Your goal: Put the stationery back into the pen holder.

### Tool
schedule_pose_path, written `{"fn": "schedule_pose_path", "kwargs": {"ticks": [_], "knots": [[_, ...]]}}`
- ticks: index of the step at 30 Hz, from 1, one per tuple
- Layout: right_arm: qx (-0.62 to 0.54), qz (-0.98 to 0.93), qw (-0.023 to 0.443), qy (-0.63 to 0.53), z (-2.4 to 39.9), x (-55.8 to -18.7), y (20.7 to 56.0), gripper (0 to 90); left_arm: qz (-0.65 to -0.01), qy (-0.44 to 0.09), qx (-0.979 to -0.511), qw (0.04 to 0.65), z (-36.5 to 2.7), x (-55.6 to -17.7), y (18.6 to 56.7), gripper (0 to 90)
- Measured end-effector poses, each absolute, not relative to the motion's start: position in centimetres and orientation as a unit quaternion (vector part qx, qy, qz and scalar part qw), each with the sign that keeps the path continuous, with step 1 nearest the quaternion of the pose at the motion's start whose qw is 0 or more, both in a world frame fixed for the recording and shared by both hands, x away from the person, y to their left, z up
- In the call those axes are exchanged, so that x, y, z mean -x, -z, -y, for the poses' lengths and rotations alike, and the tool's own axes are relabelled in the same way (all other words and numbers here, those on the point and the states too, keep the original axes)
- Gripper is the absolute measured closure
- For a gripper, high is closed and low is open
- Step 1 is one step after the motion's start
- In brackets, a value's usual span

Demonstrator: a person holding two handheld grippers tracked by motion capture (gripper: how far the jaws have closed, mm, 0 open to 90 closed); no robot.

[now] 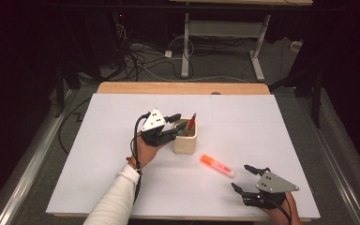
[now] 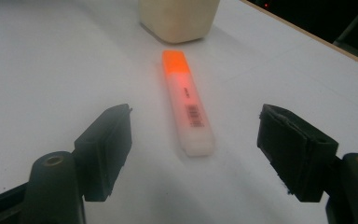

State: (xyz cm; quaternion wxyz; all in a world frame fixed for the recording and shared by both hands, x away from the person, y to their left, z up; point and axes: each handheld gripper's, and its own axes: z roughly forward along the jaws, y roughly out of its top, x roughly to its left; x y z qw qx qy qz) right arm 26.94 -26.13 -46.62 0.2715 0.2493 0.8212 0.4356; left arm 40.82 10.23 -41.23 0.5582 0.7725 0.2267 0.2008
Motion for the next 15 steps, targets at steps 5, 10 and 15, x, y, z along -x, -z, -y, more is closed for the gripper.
{"fn": "schedule_pose_path", "kwargs": {"ticks": [5,10,15], "knots": [[-0.249,-0.821,0.272,-0.436,26.1,-26.9,46.6,26.2,-0.219,-0.212,-0.778,0.549,-10.4,-40.5,40.9,55.2],[-0.249,-0.822,0.271,-0.435,26.1,-26.9,46.6,26.2,-0.212,-0.226,-0.783,0.54,-10.6,-40.1,40.5,50.5],[-0.249,-0.822,0.271,-0.435,26.1,-26.9,46.6,26.2,-0.203,-0.25,-0.791,0.52,-10.8,-39.7,40.2,47.3]]}}
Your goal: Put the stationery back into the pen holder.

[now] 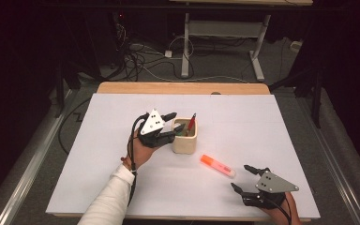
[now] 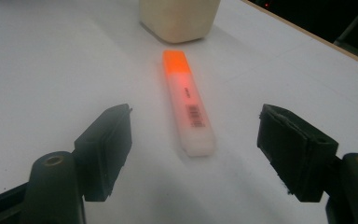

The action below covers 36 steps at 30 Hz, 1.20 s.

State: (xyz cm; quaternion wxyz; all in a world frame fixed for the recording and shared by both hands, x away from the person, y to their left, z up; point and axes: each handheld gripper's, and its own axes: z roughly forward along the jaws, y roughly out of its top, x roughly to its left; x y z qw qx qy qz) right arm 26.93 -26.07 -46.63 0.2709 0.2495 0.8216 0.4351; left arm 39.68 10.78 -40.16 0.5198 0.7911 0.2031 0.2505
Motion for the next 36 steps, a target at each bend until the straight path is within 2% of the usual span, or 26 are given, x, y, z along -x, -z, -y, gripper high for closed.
{"fn": "schedule_pose_path", "kwargs": {"ticks": [4,6,15,18,20,27,29,36], "knots": [[-0.249,-0.822,0.271,-0.435,26.1,-26.9,46.6,26.2,-0.197,-0.271,-0.798,0.501,-10.9,-39.3,40.0,41.6],[-0.25,-0.822,0.271,-0.435,26.1,-26.9,46.6,26.2,-0.198,-0.286,-0.799,0.49,-11.0,-39.0,40.1,35.1],[-0.25,-0.823,0.27,-0.433,26.0,-27.0,46.8,26.2,-0.183,-0.314,-0.804,0.471,-11.2,-37.7,40.4,25.4],[-0.25,-0.823,0.27,-0.433,26.0,-27.0,46.8,26.2,-0.178,-0.318,-0.811,0.457,-11.3,-37.3,40.7,25.1],[-0.251,-0.823,0.27,-0.433,26.0,-27.0,46.8,26.2,-0.173,-0.322,-0.815,0.45,-11.3,-36.9,40.9,21.8],[-0.251,-0.824,0.269,-0.431,25.9,-27.0,46.9,26.1,-0.171,-0.317,-0.817,0.45,-12.6,-35.9,41.7,21.3],[-0.252,-0.824,0.268,-0.431,25.9,-27.0,46.9,26.2,-0.172,-0.319,-0.819,0.445,-13.0,-35.6,42.1,18.4],[-0.252,-0.823,0.268,-0.432,25.9,-27.0,46.8,26.2,-0.175,-0.32,-0.819,0.443,-14.8,-34.4,42.4,18.4]]}}
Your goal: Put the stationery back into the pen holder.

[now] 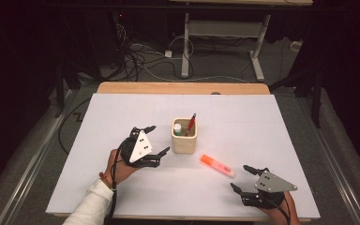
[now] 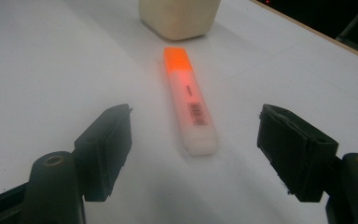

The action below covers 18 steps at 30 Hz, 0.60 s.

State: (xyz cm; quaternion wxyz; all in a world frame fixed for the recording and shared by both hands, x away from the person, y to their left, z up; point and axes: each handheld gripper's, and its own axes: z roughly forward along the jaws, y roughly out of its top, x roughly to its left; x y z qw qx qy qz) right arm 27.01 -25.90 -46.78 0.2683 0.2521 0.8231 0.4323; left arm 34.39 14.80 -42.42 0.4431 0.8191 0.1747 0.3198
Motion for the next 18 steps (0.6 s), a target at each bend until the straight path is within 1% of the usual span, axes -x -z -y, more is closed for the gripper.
{"fn": "schedule_pose_path", "kwargs": {"ticks": [5,18], "knots": [[-0.253,-0.822,0.27,-0.434,26.0,-27.0,46.7,26.2,-0.179,-0.332,-0.815,0.44,-16.1,-33.3,42.9,18.7],[-0.254,-0.82,0.272,-0.434,25.9,-27.1,46.6,26.2,-0.185,-0.337,-0.821,0.422,-18.7,-31.0,44.3,18.4]]}}
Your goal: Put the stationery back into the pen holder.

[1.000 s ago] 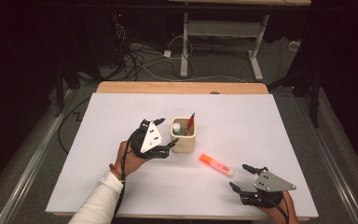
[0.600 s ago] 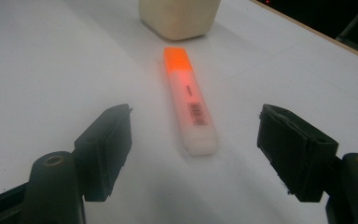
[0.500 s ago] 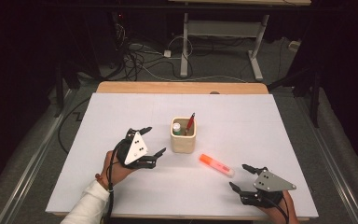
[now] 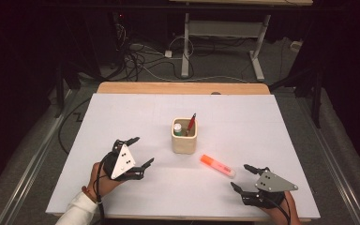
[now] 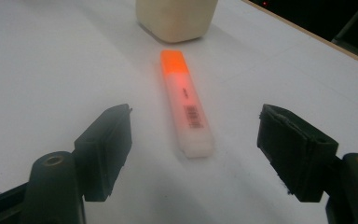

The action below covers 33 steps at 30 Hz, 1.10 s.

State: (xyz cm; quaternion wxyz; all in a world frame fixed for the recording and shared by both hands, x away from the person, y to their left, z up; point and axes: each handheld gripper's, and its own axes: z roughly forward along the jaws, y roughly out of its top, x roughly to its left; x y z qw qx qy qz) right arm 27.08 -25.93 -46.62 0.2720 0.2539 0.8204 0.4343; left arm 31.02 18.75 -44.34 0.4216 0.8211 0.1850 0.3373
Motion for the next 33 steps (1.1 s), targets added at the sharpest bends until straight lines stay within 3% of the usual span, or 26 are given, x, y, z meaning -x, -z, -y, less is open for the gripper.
{"fn": "schedule_pose_path", "kwargs": {"ticks": [16,33], "knots": [[-0.253,-0.833,0.269,-0.411,25.3,-27.8,45.7,26.6,-0.196,-0.305,-0.847,0.388,-21.2,-28.9,46.7,18.4],[-0.226,-0.911,0.196,-0.284,20.4,-32.2,43.1,30.5,-0.214,-0.279,-0.853,0.385,-23.1,-28.0,47.5,18.4]]}}
